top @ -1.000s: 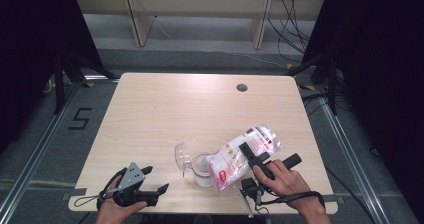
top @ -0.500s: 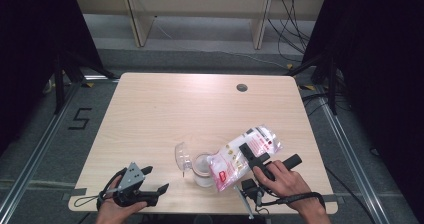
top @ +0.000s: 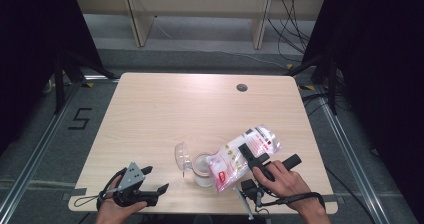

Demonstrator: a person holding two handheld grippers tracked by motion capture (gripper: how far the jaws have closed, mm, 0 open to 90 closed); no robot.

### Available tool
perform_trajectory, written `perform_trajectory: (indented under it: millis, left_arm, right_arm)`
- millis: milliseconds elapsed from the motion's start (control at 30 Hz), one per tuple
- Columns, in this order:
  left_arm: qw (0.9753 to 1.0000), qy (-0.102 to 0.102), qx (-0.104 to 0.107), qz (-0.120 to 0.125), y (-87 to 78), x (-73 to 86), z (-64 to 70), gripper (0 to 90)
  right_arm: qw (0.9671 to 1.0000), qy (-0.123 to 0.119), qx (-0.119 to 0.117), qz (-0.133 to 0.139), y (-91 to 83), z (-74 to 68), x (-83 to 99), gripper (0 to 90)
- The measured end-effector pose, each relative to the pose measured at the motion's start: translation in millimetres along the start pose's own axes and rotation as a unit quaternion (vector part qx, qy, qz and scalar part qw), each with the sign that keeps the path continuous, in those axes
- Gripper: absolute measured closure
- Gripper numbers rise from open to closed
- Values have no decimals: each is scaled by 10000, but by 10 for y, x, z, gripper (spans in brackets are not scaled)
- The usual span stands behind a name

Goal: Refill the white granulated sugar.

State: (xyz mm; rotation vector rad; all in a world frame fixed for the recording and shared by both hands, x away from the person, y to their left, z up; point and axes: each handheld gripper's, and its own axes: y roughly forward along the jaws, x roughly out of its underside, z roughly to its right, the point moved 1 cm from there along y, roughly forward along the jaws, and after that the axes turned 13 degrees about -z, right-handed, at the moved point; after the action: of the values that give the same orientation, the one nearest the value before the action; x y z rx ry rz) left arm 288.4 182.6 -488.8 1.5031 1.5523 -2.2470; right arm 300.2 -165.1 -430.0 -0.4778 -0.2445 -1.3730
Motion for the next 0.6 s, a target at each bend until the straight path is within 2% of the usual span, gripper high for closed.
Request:
perform_trajectory:
  millis: [33, 67, 133, 200, 233, 367, 400, 467, 600]
  left_arm:
    - [9999, -117, 27, 1, 4, 4, 14, 204]
    - [9999, -129, 30, 3, 5, 4, 15, 204]
    - [10000, 8, -4, 3, -2, -1, -2, 204]
    - [10000, -14, 7, 34, 1, 0, -1, 204]
    - [10000, -11, 6, 32, 1, 0, -2, 204]
    - [10000, 2, -2, -10, 2, 1, -2, 204]
    - [9999, -144, 32, -6, 9, 6, 16, 204]
    - [10000, -10, 4, -7, 5, 1, 6, 204]
    - [10000, 7, -9, -20, 4, 1, 0, 204]
  right_arm:
    - [10000, 14, -10, -11, -3, -2, 0, 626]
    - [10000, 61, -31, -22, -7, -10, 0, 627]
    - [10000, 88, -31, -29, -8, -12, 1, 627]
    - [10000, 4, -7, -13, -2, 0, 1, 628]
    - [9999, 100, -24, -77, -12, -16, 9, 628]
    - [9998, 171, 3, -52, -14, -21, 17, 629]
    - [9999, 126, -12, -76, -16, -15, 21, 629]
    - [9999, 87, 2, -87, -15, -14, 23, 630]
    - [10000, 20, -2, -22, -11, -7, 23, 631]
